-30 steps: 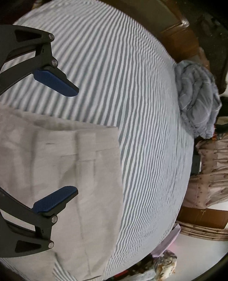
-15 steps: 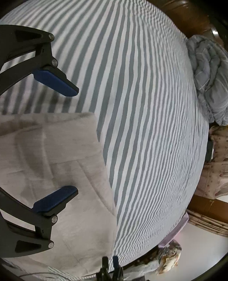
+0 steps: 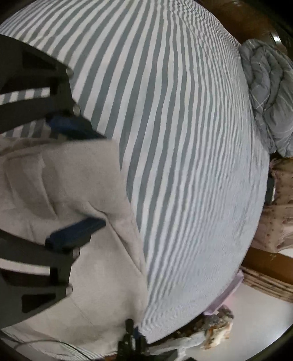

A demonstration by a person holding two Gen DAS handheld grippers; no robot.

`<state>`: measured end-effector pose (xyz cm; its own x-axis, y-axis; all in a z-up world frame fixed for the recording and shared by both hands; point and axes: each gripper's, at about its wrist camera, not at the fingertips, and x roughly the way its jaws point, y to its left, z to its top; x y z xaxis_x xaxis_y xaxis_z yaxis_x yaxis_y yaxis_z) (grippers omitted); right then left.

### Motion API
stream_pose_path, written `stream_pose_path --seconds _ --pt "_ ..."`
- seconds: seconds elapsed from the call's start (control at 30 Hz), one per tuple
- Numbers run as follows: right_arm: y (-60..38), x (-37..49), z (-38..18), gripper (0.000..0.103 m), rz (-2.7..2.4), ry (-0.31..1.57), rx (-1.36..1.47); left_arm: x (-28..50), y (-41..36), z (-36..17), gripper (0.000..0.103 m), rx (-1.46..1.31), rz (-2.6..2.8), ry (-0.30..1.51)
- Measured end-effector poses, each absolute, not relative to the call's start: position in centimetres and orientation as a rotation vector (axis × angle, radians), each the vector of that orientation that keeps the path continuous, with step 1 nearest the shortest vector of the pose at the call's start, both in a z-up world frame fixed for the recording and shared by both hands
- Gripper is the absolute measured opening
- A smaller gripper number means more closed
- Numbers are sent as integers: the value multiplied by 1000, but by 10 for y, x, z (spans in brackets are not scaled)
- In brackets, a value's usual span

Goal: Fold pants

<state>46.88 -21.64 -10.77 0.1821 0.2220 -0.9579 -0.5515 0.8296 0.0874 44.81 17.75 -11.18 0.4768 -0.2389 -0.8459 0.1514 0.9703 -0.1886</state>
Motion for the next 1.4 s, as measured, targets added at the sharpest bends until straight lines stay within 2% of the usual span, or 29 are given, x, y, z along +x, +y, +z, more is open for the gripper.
stream_pose_path --seconds 0.17,0.43,0.63,0.7,0.87,0.93,1.0,1.3,1.37,1.4 --pt "-205 446 -83 6 446 1154 -447 430 181 -89 48 -96 -196 957" --pt "-205 461 -51 6 350 1043 -458 418 206 -73 46 -224 -167 897" --pt "-165 486 -83 7 350 1069 -438 420 225 -88 46 -284 -130 902" --pt "-161 491 -102 7 357 1131 -419 423 226 -98 46 -278 -115 918" --pt "-165 499 -110 17 396 1175 -430 434 223 -114 49 -249 -106 971" --pt "-172 507 -105 34 453 1220 -374 439 225 -117 52 -253 -133 994" --pt "-182 514 -96 42 477 1231 -357 444 229 -118 55 -264 -165 1027" --pt "-196 515 -111 39 531 1311 -410 461 236 -124 65 -253 -270 1060" --pt "-194 517 -109 35 540 1287 -400 466 235 -126 67 -255 -270 1056" --pt "-194 518 -109 27 553 1281 -395 469 233 -126 68 -255 -269 1053"
